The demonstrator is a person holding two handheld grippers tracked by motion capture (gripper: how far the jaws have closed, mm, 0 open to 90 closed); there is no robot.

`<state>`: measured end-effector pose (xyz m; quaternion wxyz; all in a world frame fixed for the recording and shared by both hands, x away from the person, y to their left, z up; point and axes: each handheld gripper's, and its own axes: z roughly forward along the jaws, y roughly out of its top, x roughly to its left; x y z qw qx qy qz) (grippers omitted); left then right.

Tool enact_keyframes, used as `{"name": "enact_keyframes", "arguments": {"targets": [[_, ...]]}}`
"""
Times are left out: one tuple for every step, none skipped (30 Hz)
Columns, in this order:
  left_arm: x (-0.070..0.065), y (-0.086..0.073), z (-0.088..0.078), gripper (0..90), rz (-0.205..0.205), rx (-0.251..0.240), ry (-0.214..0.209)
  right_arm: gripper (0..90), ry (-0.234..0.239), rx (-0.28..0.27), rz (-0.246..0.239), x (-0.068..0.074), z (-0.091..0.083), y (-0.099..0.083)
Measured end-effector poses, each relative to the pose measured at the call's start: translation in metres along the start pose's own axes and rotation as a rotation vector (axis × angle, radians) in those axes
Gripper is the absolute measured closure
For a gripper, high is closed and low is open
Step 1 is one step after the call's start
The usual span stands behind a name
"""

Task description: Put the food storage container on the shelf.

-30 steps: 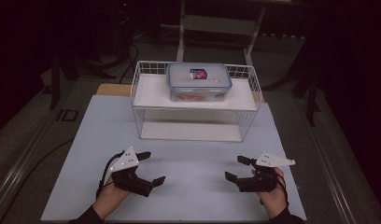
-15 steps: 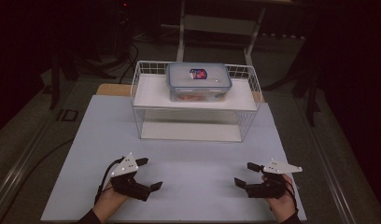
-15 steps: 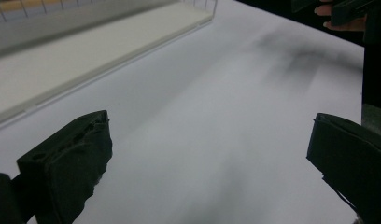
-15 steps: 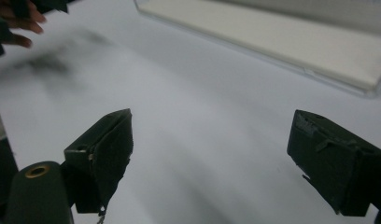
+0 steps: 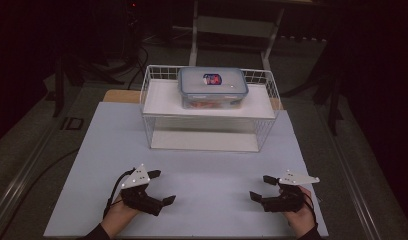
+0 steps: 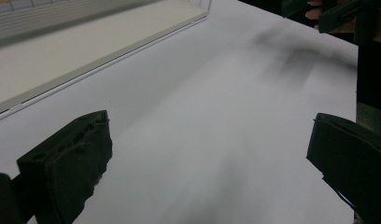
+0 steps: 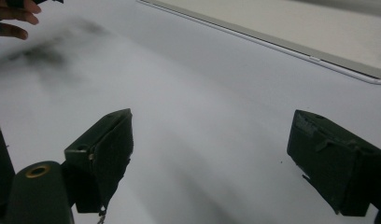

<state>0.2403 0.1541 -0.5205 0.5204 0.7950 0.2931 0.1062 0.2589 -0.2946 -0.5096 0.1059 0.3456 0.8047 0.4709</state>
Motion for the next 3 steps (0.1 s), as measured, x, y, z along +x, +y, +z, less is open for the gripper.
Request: {"name": "enact_keyframes", "arguments": {"targets": [[-0.0001, -0.0002, 0.0003, 0.1, -0.002, 0.006, 0.001, 14.2, 0.002, 0.001, 0.001, -0.0002, 0.0000, -0.0001], [-0.0001, -0.0005, 0.0006, 0.1, 0.000, 0.007, 0.002, 14.1, 0.002, 0.005, 0.001, 0.0000, 0.0002, -0.0001], [0.0002, -0.0008, 0.0008, 0.1, 0.001, 0.010, 0.000, 14.1, 0.004, 0.006, 0.002, 0.0000, 0.0003, -0.0002]]}}
